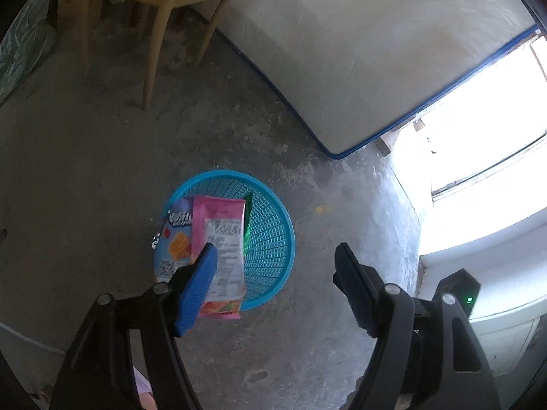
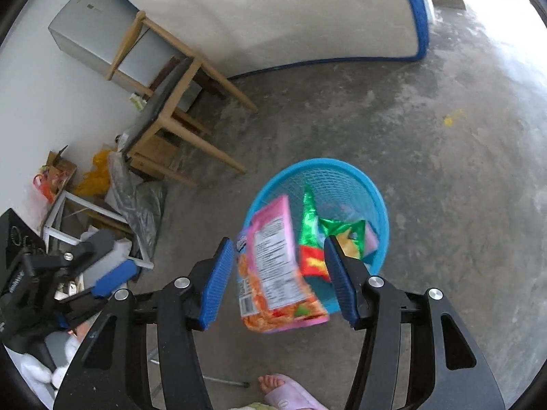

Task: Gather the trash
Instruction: 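Open both tools to drop the pink and green snack bags into the basket, then move both tools back to the table toward the brown paper and medicine box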

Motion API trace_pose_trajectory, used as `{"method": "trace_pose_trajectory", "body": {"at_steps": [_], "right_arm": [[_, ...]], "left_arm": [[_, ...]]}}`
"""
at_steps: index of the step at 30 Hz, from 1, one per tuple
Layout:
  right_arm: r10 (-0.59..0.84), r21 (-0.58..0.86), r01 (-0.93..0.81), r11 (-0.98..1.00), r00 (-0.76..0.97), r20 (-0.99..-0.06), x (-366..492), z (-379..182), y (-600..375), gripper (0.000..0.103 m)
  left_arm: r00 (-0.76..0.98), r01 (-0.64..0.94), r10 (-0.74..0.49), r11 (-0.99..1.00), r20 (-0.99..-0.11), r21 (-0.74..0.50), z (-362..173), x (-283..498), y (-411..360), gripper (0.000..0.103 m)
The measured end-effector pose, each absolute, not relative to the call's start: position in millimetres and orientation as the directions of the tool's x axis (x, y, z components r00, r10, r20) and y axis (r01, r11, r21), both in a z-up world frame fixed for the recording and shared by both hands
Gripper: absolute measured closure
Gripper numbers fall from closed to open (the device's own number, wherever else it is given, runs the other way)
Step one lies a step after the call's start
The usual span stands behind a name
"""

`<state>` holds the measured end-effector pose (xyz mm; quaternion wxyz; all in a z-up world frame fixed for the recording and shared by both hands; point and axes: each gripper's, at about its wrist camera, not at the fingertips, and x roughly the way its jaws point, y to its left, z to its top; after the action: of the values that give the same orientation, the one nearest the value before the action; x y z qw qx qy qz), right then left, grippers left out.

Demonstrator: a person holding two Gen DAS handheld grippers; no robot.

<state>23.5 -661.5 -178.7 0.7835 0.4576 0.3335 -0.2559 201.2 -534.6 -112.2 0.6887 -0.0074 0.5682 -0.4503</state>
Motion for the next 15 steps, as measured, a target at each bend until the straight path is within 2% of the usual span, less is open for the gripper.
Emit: {"method": "trace_pose_trajectory", "body": {"at_steps": [5, 9, 11, 13, 15], "right_arm": [[-0.105, 0.528, 0.703, 0.476, 0.641, -0.76, 27.1, -175.1, -660.4, 0.049], [-0.07, 0.494, 0.658, 0.568, 0.637, -0.768, 52.6, -172.2, -648.7, 0.049], [-0.029, 0.472, 0.636, 0.61, 0.614, -0.789, 69.0, -178.0, -639.7, 0.046], [0.041, 0.467, 0.616, 0.635, 0.577, -0.816, 88.8, -196.0, -632.2, 0.034], [0.106, 0.469, 0.634, 0.615, 0.523, -0.845, 106.9, -228.2, -630.0, 0.034]], "left_arm": [[-0.033, 0.618, -0.676, 0.565, -0.736, -0.547, -85.6, 201.1, -518.1, 0.034], [0.021, 0.634, -0.739, 0.531, -0.673, -0.563, -37.1, 194.8, -478.6, 0.034], [0.064, 0.647, -0.761, 0.525, -0.646, -0.554, -9.4, 192.3, -448.6, 0.034], [0.099, 0.663, -0.763, 0.529, -0.638, -0.53, 10.2, 190.5, -423.0, 0.034], [0.159, 0.681, -0.761, 0.546, -0.629, -0.488, 29.4, 187.7, -389.2, 0.034]]}}
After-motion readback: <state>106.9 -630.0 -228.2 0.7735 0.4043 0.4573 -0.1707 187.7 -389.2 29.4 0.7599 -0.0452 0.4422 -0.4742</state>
